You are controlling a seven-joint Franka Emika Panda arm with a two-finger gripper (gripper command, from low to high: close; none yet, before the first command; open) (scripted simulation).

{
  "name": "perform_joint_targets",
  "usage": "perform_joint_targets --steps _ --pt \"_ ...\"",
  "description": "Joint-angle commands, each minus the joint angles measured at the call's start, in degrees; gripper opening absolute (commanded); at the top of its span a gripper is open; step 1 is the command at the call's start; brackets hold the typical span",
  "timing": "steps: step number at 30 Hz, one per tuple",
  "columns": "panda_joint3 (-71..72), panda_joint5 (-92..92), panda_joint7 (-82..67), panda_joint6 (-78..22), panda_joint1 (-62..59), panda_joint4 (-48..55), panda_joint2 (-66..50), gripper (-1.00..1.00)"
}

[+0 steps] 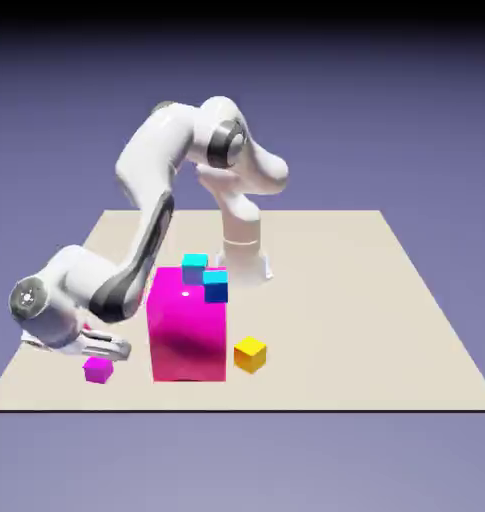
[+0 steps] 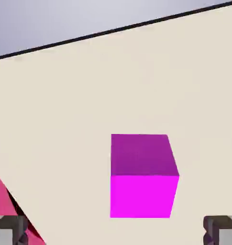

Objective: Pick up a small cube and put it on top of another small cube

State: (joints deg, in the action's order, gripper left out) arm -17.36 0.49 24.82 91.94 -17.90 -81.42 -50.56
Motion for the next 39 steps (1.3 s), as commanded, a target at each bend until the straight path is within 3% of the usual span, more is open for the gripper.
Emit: perform_joint_targets --steps 1,5,6,12,26,35,39 --pt "0.0 0.0 0.0 0.0 0.0 0.0 0.0 0.0" --pt "0.35 0.28 0.19 9.15 -0.07 -7.95 -1.22 0.0" --pt "0.35 0.28 0.19 9.15 -0.07 -7.96 -1.22 -1.0" --pt "1.84 1.3 -0.93 0.42 2.41 -0.96 0.57 -1.0" --pt "21.97 16.14 2.81 -3.24 30.22 -25.16 28.82 -1.0" --pt "7.52 6.53 24.76 -15.28 12.78 -32.02 47.27 -1.0" --pt "5.27 5.0 27.2 -16.57 9.96 -32.12 48.6 -1.0"
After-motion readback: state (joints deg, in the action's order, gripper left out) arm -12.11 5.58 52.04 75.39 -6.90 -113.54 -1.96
